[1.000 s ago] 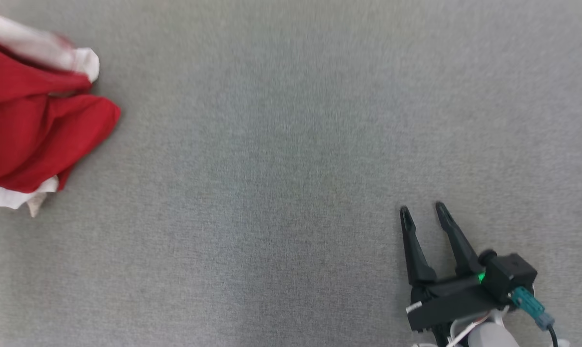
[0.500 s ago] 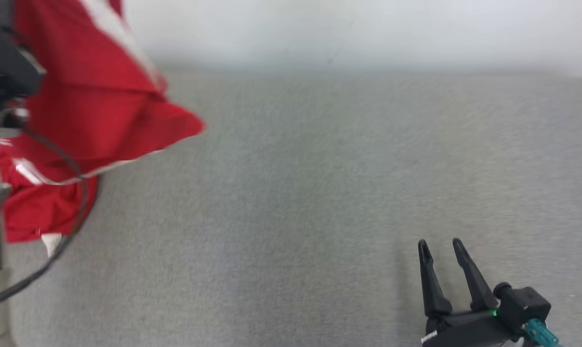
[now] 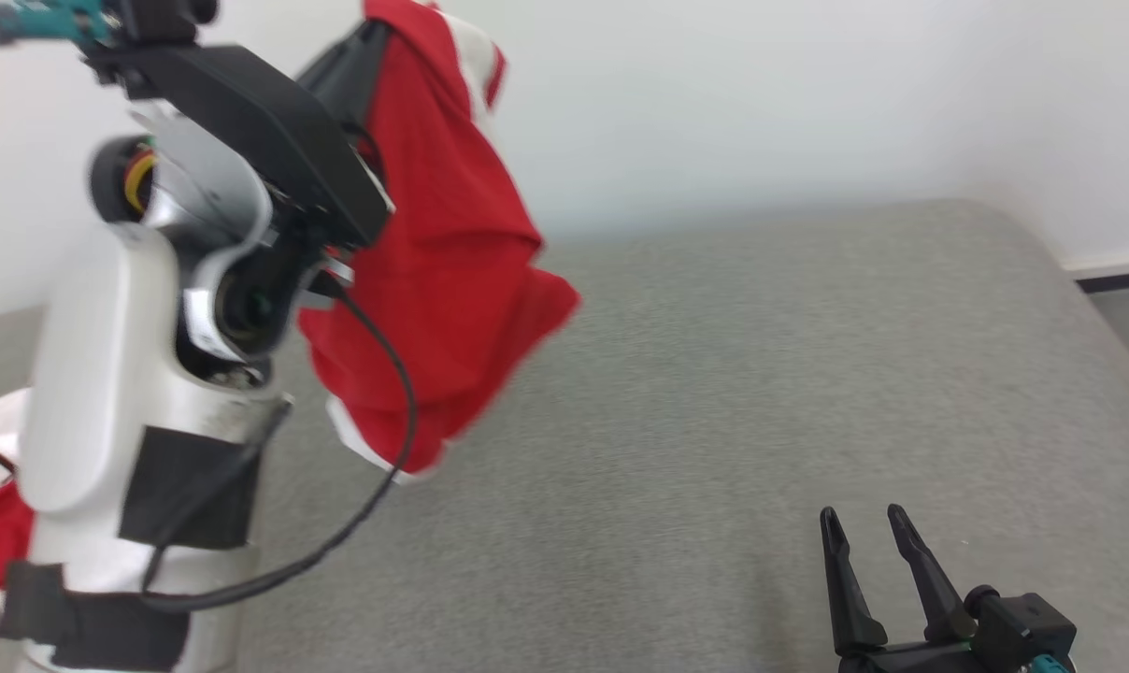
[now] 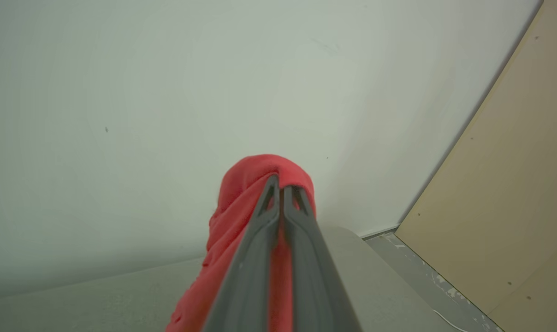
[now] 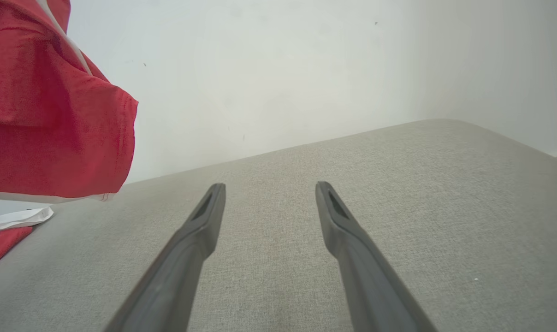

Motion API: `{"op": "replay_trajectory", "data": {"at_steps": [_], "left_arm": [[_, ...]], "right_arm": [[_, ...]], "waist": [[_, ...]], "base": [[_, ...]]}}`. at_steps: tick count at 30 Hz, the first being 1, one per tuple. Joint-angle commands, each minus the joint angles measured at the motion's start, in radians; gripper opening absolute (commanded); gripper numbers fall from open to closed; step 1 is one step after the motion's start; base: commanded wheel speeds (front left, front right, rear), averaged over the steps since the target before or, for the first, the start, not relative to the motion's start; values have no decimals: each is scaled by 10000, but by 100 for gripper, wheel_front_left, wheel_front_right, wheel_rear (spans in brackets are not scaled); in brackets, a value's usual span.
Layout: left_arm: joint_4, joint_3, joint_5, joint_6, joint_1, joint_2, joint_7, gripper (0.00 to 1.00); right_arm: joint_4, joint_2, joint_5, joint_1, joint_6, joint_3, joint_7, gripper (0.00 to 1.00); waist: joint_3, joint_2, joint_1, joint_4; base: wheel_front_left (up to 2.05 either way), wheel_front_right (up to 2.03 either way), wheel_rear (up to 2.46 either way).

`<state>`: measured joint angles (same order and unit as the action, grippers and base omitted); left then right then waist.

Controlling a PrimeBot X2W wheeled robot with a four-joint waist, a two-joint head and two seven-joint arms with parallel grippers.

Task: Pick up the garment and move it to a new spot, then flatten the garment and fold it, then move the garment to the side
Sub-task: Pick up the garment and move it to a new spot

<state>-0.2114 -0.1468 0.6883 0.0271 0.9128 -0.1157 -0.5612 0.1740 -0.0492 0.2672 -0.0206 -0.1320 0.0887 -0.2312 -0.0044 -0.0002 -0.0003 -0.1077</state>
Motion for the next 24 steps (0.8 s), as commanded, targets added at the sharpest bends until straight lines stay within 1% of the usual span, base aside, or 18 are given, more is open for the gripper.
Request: {"op": "replay_trajectory", "data": {"at_steps": [1, 7, 12, 16, 18, 19, 22, 24], "left_arm": [[-66, -53, 179, 66, -236, 155, 178, 0], [-264, -483, 722, 91, -762, 559, 877, 0], [-560, -1033, 1089, 11, -1511, 637, 1660, 0], [-1107, -1745, 1282, -131, -2253, 651, 2402, 0], [-1493, -2150, 1007, -280, -2521, 650, 2790, 0], [-1493, -2150, 1007, -280, -2521, 650, 2790, 0], [-2247, -2654, 675, -419, -2910, 651, 3296, 0], [-2740, -2917, 594, -436, -3131, 655, 3687, 0]], "right_arm": [[-117, -22, -88, -89, 25, -8, 70, 100], [-500, -21, -311, -127, 23, -10, 421, 100], [-775, -23, -416, -104, 25, 28, 640, 100], [-944, -20, -457, -26, 25, 89, 785, 100], [-1011, -20, -432, 20, 25, 149, 821, 100], [-1011, -20, -432, 20, 25, 149, 821, 100], [-1028, -20, -348, -12, 23, 235, 856, 100], [-1000, -20, -311, -63, 23, 321, 865, 100]], "waist": [[-425, 2, 3, -814], [-288, 2, 3, -1584], [-22, 2, 3, -2032], [193, 2, 3, -2276], [303, 2, 3, -2376], [303, 2, 3, -2376], [414, 2, 3, -2442], [470, 2, 3, -2448]], "base": [[0, 0, 0], [0, 0, 0], [0, 0, 0], [0, 0, 0], [0, 0, 0], [0, 0, 0], [0, 0, 0], [0, 0, 0]]}}
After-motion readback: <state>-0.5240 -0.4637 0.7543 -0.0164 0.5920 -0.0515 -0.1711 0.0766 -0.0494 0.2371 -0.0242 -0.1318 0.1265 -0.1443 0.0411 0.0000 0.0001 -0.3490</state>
